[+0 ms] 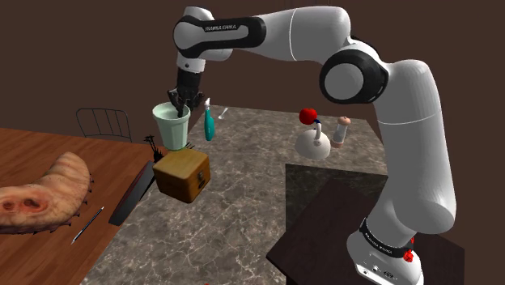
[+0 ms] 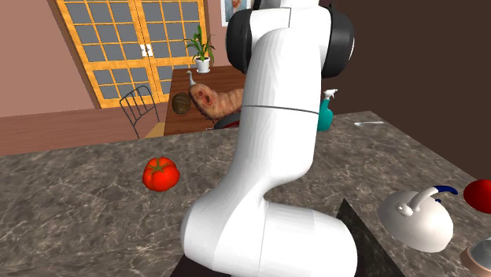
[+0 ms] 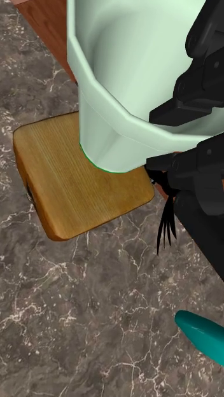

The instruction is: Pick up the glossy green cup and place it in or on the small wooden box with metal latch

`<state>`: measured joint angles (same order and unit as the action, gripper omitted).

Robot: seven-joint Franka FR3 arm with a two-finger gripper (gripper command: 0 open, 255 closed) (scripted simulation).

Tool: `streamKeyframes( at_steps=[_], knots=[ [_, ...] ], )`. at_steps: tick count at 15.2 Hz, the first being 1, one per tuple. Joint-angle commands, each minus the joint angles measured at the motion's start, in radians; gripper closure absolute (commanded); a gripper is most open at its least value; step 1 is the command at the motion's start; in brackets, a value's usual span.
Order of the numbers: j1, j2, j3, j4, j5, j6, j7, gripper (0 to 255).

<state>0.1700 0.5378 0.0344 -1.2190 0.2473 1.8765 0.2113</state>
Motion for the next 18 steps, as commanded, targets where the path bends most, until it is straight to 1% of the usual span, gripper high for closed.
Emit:
streamKeyframes(
  at_steps=[1,12,18],
  knots=[
    [0.000,-0.005,0.000,-0.031,0.002,0.027,-0.007,255],
    [0.002,0.012,0.003,-0.150,0.014,0.160,-0.040,255],
    [0.002,0.014,0.003,-0.156,0.015,0.167,-0.042,255]
  ],
)
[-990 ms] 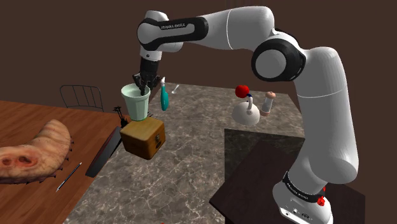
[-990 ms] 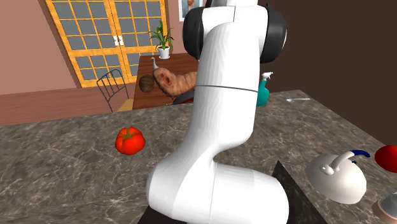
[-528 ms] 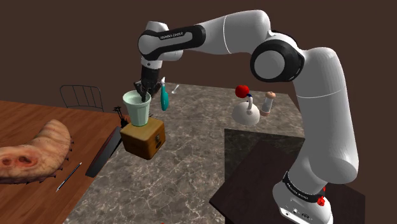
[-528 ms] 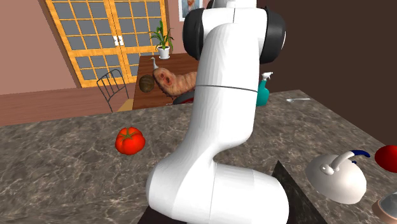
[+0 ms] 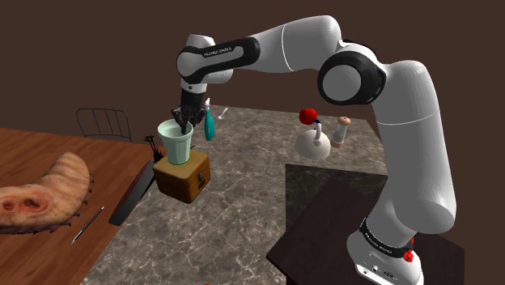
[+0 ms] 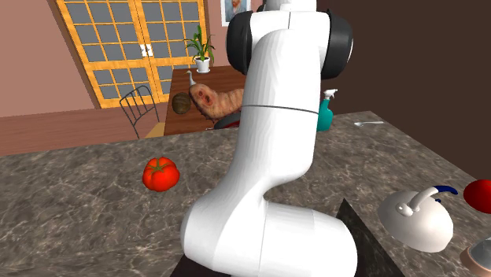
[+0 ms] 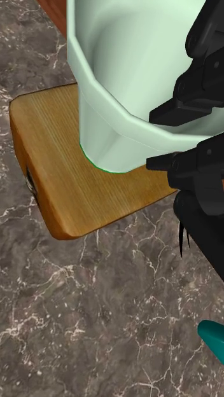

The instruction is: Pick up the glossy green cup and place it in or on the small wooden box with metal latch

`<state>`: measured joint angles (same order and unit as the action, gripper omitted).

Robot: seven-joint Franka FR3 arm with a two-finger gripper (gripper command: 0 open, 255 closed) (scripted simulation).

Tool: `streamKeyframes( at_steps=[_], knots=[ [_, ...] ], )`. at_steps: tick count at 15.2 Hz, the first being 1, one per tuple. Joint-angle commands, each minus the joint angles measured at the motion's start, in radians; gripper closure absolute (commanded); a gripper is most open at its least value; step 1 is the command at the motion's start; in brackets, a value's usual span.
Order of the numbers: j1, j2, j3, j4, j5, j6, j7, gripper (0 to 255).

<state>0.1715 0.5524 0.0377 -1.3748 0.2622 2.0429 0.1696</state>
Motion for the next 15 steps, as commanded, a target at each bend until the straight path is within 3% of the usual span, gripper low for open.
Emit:
streamKeyframes(
  at_steps=[1,3,4,9,13,15],
  knots=[
    [0.000,-0.001,0.000,0.000,0.000,0.001,0.000,255],
    [0.000,-0.001,0.000,0.000,0.000,0.001,0.000,255],
    [0.000,0.000,0.000,0.000,0.000,0.001,0.000,0],
    [0.000,-0.001,0.000,0.000,0.000,0.001,0.000,0],
    [-0.017,-0.043,-0.006,0.055,-0.004,-0.099,0.005,0],
    [-0.017,-0.043,-0.006,0.055,-0.004,-0.099,0.005,0]
  ],
)
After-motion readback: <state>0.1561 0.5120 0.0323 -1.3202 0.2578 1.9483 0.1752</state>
